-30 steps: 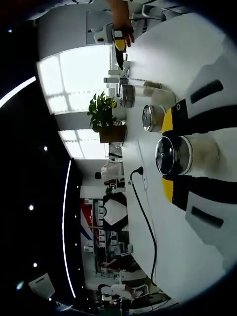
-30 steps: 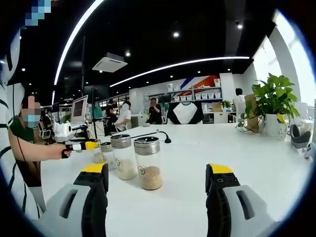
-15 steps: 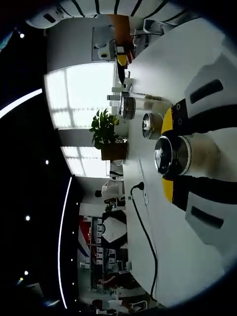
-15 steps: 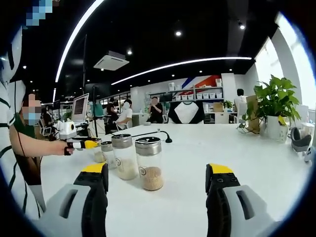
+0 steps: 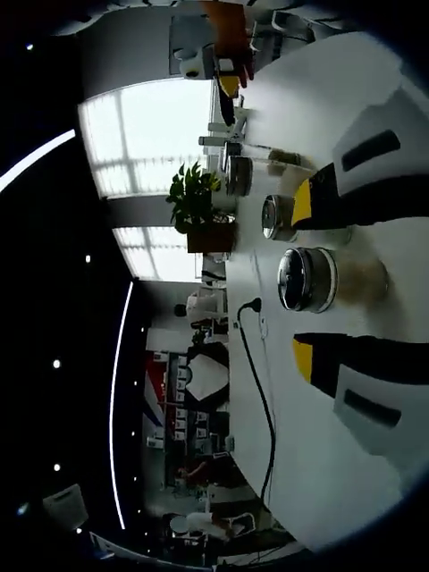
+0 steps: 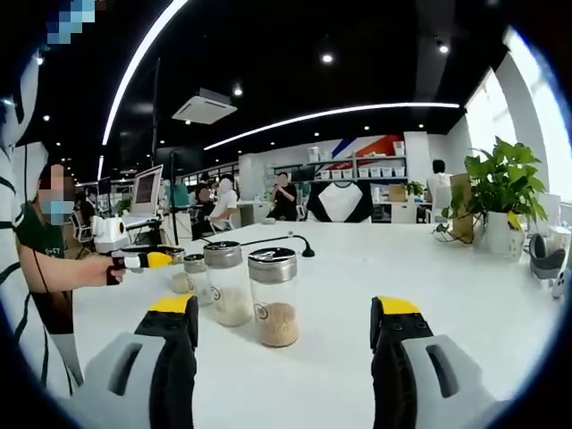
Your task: Rotate the seasoning bottle until the label or dispensing opening points toward the visible target arrow and the bottle remains upright within the marked orientation range
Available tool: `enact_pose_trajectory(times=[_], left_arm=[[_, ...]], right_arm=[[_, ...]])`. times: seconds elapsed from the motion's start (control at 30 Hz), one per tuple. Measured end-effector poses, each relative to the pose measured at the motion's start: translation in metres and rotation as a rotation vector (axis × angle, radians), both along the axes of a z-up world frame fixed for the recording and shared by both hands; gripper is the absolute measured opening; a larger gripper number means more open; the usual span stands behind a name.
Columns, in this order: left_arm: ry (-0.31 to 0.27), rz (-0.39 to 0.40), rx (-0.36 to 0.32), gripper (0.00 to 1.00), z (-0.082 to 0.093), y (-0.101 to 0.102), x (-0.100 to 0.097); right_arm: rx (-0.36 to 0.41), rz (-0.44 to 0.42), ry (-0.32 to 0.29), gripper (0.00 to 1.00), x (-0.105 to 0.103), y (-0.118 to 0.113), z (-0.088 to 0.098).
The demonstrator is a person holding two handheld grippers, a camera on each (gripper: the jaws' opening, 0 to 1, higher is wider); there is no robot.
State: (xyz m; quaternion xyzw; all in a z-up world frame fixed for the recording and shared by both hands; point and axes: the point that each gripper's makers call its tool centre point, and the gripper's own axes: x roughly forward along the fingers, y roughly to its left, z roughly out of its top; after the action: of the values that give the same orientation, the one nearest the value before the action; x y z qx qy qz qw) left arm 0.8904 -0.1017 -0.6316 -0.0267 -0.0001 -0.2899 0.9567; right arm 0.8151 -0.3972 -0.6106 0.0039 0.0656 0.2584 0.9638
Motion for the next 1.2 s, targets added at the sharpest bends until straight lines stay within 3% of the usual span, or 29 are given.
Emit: enact_pose_trajectory(times=[0.07,0.17,0.33,0.43,0.5,0.67,0.77,1.1,1.2], left_arm=[[-0.022,0.046,-0.015,0.49,0.006,0.003,0.003],[-0.027,0.052,-0.007,0.49,0.007,0.000,0.005],[-0.038,0.062,0.020,0.47,0.008,-0.003,0.006],[-0.042,0.062,0.071,0.44,0.006,-0.003,0.008],[-0.036,0.074,0.093,0.47,0.004,-0.002,0.009],[-0.035,0.062,0.088,0.42,0.005,-0.003,0.009],[-0.036,0.034,0.111,0.32,0.004,-0.007,0.008],[-0.017,-0.035,0.096,0.31,0.002,-0.008,0.010],[-0.009,-0.092,0.083,0.31,0.002,-0.010,0.011]], right_arm=[[0.006,-0.007,0.004,0.78,0.000,-0.001,0.000],[0.025,-0.005,0.023,0.72,-0.003,0.003,-0.004],[0.026,-0.002,0.017,0.72,-0.005,0.007,-0.005],[0.025,-0.001,0.019,0.72,-0.004,0.007,-0.005],[0.028,0.001,0.019,0.72,-0.004,0.007,-0.005],[0.028,-0.001,0.027,0.70,-0.005,0.007,-0.007],[0.026,-0.003,0.028,0.69,-0.005,0.007,-0.007],[0.038,0.010,0.048,0.66,-0.008,0.009,-0.011],[0.044,0.020,0.048,0.66,-0.009,0.011,-0.010]])
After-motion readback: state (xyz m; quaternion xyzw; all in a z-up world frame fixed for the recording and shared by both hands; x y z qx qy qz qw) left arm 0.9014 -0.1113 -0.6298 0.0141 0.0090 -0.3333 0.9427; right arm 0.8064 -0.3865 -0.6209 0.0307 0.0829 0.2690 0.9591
